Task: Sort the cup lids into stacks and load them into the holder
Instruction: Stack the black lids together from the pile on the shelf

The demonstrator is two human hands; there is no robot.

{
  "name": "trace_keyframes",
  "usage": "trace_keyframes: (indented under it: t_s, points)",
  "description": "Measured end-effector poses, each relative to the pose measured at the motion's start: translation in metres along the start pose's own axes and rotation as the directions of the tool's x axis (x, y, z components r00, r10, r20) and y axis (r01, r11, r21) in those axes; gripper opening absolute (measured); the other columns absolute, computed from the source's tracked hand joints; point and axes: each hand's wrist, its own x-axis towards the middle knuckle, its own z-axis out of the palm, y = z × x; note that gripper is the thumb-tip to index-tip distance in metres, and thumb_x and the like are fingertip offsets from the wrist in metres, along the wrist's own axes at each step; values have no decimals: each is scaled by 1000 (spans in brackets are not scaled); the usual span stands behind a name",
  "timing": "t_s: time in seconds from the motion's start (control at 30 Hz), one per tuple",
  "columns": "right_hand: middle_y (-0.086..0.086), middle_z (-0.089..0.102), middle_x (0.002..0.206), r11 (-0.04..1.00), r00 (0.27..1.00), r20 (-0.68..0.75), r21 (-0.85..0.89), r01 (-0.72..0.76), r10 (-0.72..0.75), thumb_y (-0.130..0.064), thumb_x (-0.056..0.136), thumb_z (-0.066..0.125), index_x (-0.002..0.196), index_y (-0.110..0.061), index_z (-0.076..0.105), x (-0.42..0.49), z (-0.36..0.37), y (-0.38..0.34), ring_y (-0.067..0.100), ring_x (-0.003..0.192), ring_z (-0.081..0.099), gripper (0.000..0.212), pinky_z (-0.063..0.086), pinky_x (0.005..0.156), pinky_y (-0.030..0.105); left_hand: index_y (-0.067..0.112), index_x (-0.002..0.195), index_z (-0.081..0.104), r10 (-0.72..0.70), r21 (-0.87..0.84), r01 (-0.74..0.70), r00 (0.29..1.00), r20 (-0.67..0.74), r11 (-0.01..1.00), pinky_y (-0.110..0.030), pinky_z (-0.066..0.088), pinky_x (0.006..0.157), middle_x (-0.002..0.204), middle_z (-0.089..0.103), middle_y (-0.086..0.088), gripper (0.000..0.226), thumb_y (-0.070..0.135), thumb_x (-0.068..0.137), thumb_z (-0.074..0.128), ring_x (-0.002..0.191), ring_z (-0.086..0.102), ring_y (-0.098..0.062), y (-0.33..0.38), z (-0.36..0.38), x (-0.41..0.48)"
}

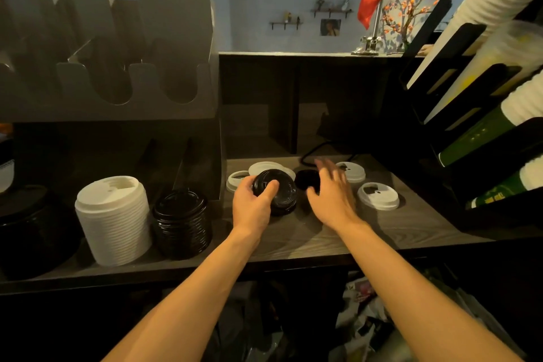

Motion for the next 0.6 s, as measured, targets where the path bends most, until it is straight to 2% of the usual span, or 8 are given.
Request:
trace_keyframes:
  t_s: [0.07, 0.1, 0.2, 0.27, 0.37, 0.43, 0.5, 0.6]
  points:
    - [7, 19, 166, 990, 986, 152, -134, -53, 74, -41, 102, 50, 158, -26, 28, 3, 4, 2, 30, 153, 14, 62, 17, 122, 46, 22, 111, 69, -6, -25, 6, 1000, -3, 1000, -35, 60, 90, 102, 77, 3, 20, 26, 92, 75, 97, 73, -9, 2, 0, -1]
    - [9, 26, 164, 981, 982, 172, -187, -41, 74, -45, 102, 48, 155, -25, 34, 2, 5, 1, 31, 151, 19, 59, 19, 121, 46, 23, 107, 69, -9, -51, 9, 1000, -10, 999, -34, 59, 89, 100, 77, 3, 18, 26, 91, 76, 95, 73, -8, 3, 0, -2]
    - [13, 49, 143, 959, 996, 71, -283, -31, 53, -52, 97, 53, 134, -18, 53, -3, 3, -3, 32, 136, 35, 51, 33, 109, 42, 22, 103, 68, -21, -99, 19, 999, -24, 995, -30, 59, 85, 99, 76, 1, 22, 24, 86, 81, 93, 73, -9, 7, 0, -4]
    - [13, 43, 148, 973, 994, 94, -227, -38, 61, -54, 93, 57, 135, -19, 51, -6, -1, -6, 32, 139, 32, 56, 32, 111, 42, 23, 103, 67, -36, -93, 34, 999, -19, 995, -29, 58, 84, 100, 76, 0, 22, 19, 86, 81, 93, 73, -10, 7, -1, -5]
    - [9, 37, 156, 992, 959, 270, -109, -57, 85, -49, 96, 54, 147, -23, 44, -8, -6, -8, 30, 144, 30, 58, 30, 116, 44, 25, 101, 67, -19, -84, 17, 1000, -24, 996, -28, 58, 83, 100, 75, 1, 21, 14, 88, 78, 95, 73, -11, 8, -3, -5]
    - [10, 44, 149, 990, 962, 263, -139, -36, 71, -49, 96, 53, 145, -24, 47, -9, -7, -8, 30, 141, 32, 56, 33, 113, 43, 25, 99, 65, 10, -80, -14, 999, -53, 997, -24, 57, 80, 98, 73, 2, 21, 12, 89, 78, 94, 71, -10, 9, -4, -6]
    - [9, 45, 145, 981, 978, 200, -193, -18, 57, -62, 92, 55, 141, -27, 51, -13, -7, -9, 30, 140, 32, 60, 33, 112, 43, 26, 98, 63, 16, -83, -23, 996, -84, 996, -18, 54, 76, 97, 71, 4, 22, 11, 89, 77, 92, 69, -6, 10, -3, -6]
    - [8, 39, 151, 986, 973, 227, -169, 5, 34, -71, 86, 56, 138, -30, 54, -15, -7, -10, 30, 146, 23, 66, 27, 116, 48, 26, 98, 62, -11, -100, 1, 995, -95, 995, -11, 51, 68, 98, 70, 4, 21, 13, 90, 77, 91, 67, -3, 12, -1, -7]
